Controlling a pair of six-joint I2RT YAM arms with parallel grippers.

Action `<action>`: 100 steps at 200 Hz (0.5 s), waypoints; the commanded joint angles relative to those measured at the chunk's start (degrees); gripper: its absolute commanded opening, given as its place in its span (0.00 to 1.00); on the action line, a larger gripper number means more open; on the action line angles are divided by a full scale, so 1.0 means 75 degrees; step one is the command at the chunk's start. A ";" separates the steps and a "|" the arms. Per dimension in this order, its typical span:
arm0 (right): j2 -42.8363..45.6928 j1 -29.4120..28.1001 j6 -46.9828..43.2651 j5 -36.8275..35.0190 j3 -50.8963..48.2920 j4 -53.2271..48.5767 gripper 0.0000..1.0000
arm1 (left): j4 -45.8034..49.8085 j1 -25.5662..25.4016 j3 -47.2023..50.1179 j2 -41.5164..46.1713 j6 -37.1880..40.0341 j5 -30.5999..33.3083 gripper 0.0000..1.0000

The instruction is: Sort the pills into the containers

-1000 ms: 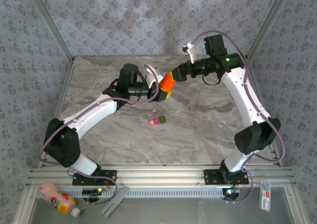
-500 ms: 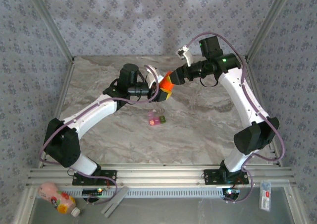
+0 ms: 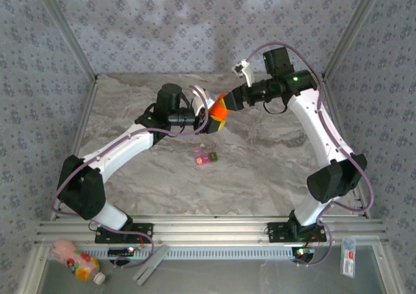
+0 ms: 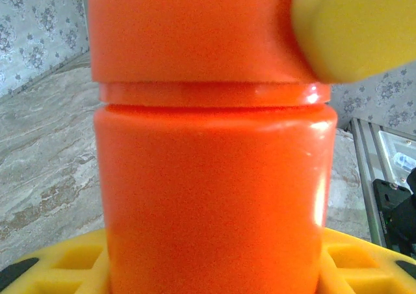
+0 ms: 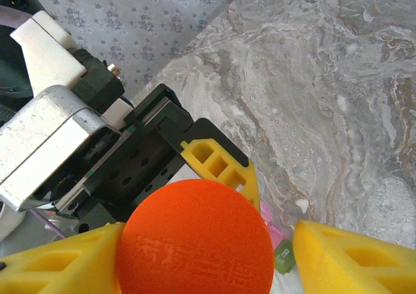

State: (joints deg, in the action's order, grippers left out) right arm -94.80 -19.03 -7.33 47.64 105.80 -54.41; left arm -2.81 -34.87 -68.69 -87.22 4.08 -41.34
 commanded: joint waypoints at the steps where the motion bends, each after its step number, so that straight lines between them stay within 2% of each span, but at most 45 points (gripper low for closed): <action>1: 0.0293 0.0064 0.0034 0.0210 -0.0104 0.0069 0.68 | -0.0282 -0.0028 -0.0158 -0.0003 0.0126 -0.0232 0.00; 52: 0.0348 0.0093 0.0099 0.0368 -0.0238 0.0151 0.49 | -0.0285 -0.0040 -0.0169 -0.0018 0.0125 -0.0220 0.00; 79: 0.0387 0.0031 0.0275 0.0333 -0.0465 0.0316 0.47 | -0.0368 -0.0038 -0.0179 -0.0016 0.0085 -0.0106 0.00; 100: 0.0479 -0.0109 0.0810 -0.0193 -0.0853 0.0694 0.44 | -0.0579 -0.0074 -0.0139 0.0003 -0.0013 0.0276 0.00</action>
State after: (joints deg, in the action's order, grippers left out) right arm -92.73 -18.68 -5.69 48.90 102.28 -51.24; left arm -2.68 -34.87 -68.69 -87.53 4.03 -41.04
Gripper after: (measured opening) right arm 0.483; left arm 0.508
